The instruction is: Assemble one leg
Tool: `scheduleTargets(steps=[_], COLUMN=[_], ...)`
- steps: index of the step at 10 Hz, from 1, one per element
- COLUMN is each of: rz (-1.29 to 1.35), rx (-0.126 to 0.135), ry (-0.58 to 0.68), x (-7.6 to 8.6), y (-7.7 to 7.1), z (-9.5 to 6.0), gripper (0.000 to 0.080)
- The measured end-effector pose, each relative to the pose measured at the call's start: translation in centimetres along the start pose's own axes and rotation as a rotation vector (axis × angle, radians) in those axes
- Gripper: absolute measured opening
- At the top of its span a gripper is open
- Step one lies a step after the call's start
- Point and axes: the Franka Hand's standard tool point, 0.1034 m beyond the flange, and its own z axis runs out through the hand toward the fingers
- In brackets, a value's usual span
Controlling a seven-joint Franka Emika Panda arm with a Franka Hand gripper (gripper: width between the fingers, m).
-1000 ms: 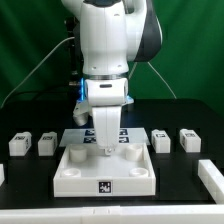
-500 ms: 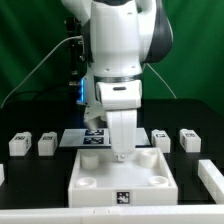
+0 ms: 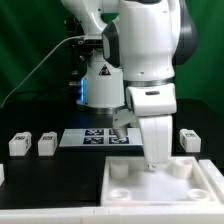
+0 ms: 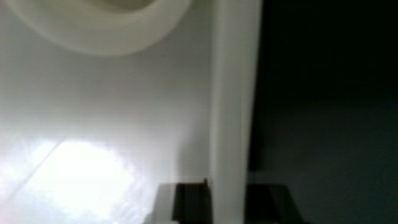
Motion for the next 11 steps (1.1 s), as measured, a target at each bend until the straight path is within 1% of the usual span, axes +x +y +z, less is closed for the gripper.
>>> scheduleTargets(steps=[1,3,4,5,7,8,9,10,11], rz=[-0.001,-0.006,-0.017,-0.016,-0.014,-0.013,-0.013,-0.013,-0.012], rx=[0.007,0.008,-0.004,-0.022,-0.019,-0.019,-0.019,-0.019,-0.018], ry=[-0.003,-0.006,-0.005,0.001,0.0,0.0,0.0,0.0,0.0], x=[0.03,0.04,-0.05,-0.15,-0.19,-0.21,-0.22,-0.24,-0.25], y=[0.01,0.02,0.01,-0.02,-0.04,-0.05,-0.06,-0.06,-0.06], z=[0.0,0.0,-0.01,-0.02,0.03,0.05,0.06,0.07,0.08], gripper=[0.006,0.006,0.006,0.006,0.006,0.0235,0.0371,0.0371,0.0554])
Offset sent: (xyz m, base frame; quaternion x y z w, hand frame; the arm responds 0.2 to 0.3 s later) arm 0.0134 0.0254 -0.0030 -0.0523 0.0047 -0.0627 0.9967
